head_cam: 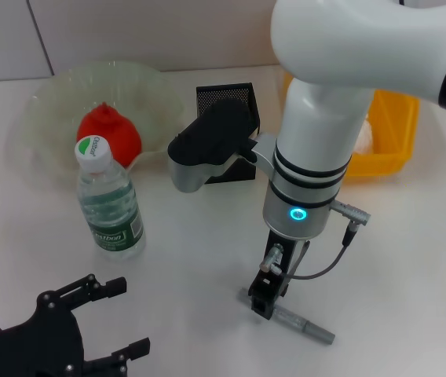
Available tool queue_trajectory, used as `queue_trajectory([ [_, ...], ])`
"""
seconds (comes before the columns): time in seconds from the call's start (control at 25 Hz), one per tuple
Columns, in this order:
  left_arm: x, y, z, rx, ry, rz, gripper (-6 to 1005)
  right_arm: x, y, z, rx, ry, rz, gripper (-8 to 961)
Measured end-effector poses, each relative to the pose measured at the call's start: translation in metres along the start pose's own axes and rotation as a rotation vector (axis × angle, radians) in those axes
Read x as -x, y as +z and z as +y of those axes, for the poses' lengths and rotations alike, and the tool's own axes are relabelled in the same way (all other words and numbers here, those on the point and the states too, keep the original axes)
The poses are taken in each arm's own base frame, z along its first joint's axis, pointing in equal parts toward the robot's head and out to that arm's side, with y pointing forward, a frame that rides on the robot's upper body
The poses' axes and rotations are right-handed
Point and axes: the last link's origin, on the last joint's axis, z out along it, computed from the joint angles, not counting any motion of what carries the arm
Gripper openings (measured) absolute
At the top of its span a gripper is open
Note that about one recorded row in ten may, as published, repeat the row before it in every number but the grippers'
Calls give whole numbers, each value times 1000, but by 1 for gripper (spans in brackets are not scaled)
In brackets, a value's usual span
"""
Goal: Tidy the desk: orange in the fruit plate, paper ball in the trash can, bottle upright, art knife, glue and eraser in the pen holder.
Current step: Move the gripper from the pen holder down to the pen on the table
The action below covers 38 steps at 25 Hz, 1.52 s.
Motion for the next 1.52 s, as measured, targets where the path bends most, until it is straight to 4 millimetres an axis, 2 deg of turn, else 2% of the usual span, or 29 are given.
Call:
queue_trajectory([
  [0.04, 0, 0, 0, 0, 0, 0, 813, 0, 0, 0, 0, 0, 0, 154],
  [0.24, -1, 1, -1, 2, 1, 1, 813, 1, -1, 1, -4, -13, -4, 382],
  [0.44, -1, 1, -1, 2, 1, 1, 813, 2, -2, 3, -4, -22, -10, 441],
  [1.44, -1, 1, 0, 2, 1, 2, 813, -1, 3, 4, -25, -37, 17, 432],
  [1.52, -1, 1, 0, 2, 1, 2, 813, -1, 3, 4, -25, -36, 18, 366],
])
